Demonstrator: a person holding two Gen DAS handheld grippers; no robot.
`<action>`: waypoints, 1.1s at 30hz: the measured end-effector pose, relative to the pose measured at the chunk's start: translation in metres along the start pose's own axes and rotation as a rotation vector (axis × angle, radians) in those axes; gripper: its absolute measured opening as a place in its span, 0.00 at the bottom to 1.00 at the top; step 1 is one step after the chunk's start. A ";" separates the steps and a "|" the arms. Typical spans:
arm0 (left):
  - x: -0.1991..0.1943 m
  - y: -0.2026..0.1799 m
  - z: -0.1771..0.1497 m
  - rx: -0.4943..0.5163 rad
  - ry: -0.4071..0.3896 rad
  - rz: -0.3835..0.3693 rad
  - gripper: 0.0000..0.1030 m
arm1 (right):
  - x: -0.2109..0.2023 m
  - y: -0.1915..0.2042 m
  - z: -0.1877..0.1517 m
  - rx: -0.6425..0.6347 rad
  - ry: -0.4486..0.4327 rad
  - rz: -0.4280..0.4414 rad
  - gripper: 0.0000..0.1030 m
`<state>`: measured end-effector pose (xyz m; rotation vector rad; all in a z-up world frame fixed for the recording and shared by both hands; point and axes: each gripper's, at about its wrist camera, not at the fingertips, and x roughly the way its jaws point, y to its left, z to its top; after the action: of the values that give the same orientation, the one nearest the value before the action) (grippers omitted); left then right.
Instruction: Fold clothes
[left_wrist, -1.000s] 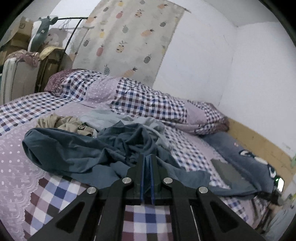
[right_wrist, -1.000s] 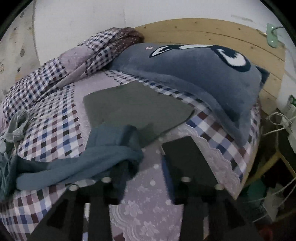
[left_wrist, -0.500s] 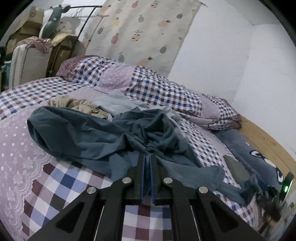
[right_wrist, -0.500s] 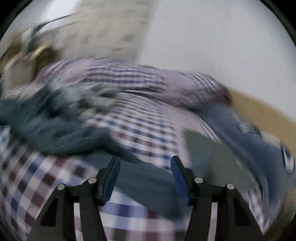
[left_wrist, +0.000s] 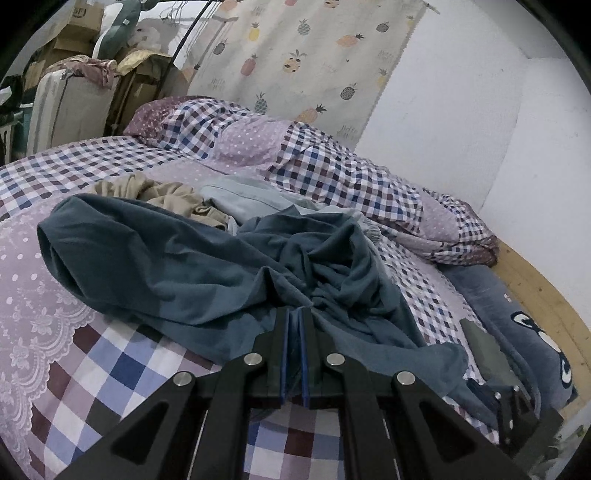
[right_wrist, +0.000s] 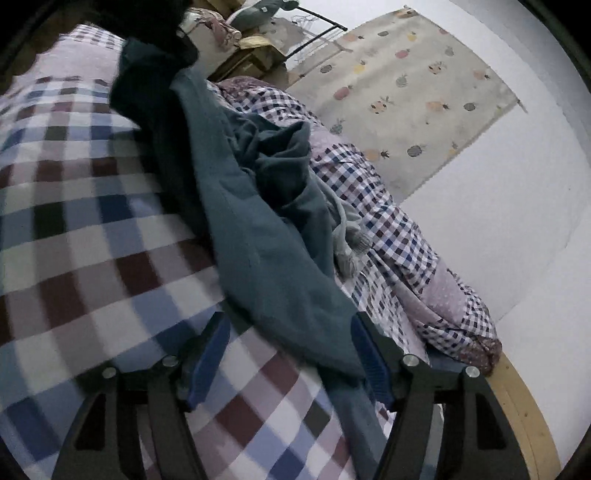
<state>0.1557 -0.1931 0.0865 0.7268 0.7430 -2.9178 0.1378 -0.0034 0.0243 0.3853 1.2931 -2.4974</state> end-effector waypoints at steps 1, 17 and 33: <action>-0.001 0.000 0.000 -0.002 0.000 -0.004 0.04 | 0.005 -0.001 0.001 0.004 0.004 0.003 0.70; -0.041 -0.030 0.016 0.078 -0.101 -0.103 0.04 | 0.018 -0.052 0.004 0.215 0.084 0.084 0.04; -0.116 -0.078 0.036 0.300 -0.240 -0.275 0.02 | -0.102 -0.156 0.028 0.513 -0.181 -0.014 0.03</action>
<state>0.2315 -0.1485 0.2014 0.2932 0.4157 -3.3298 0.1687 0.0734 0.1936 0.2496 0.5781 -2.7787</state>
